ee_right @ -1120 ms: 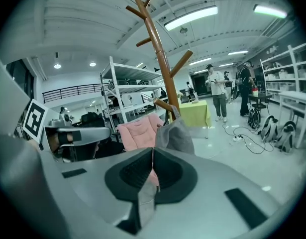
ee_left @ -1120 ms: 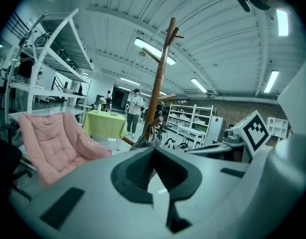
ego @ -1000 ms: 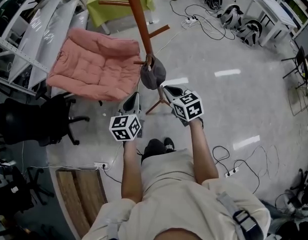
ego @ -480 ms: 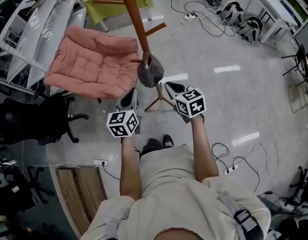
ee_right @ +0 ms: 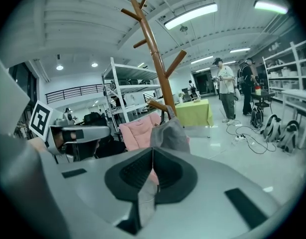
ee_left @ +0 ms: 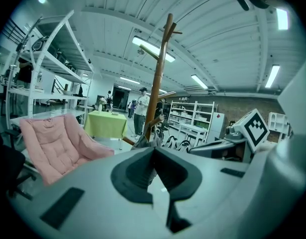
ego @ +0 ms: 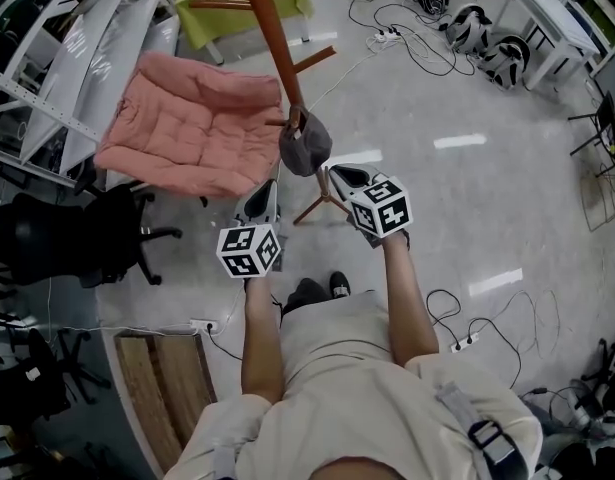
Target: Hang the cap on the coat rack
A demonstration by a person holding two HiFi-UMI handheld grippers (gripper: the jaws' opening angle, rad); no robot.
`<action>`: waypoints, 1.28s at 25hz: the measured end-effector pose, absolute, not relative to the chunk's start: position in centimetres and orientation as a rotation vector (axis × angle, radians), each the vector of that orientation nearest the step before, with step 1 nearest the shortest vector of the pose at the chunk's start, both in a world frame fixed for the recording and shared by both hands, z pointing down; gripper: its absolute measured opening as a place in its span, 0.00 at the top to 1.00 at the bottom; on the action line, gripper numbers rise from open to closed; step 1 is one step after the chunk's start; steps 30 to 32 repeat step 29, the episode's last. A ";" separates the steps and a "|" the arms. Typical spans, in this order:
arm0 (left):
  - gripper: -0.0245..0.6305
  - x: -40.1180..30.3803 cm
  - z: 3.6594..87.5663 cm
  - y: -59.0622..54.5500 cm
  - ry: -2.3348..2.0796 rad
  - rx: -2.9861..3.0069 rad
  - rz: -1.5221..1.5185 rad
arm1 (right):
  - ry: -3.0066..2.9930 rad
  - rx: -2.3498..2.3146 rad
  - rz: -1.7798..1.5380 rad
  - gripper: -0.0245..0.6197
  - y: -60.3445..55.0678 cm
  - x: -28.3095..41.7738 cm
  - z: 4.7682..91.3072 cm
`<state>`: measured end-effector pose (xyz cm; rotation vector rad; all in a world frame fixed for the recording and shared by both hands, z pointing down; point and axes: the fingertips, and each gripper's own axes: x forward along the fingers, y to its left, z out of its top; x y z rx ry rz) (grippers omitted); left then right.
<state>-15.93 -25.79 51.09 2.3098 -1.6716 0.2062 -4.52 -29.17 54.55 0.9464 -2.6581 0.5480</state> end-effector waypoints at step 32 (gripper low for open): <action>0.95 -15.1 51.4 -26.2 -1.636 2.331 0.255 | -2.641 0.958 0.548 0.95 -29.6 -3.8 54.4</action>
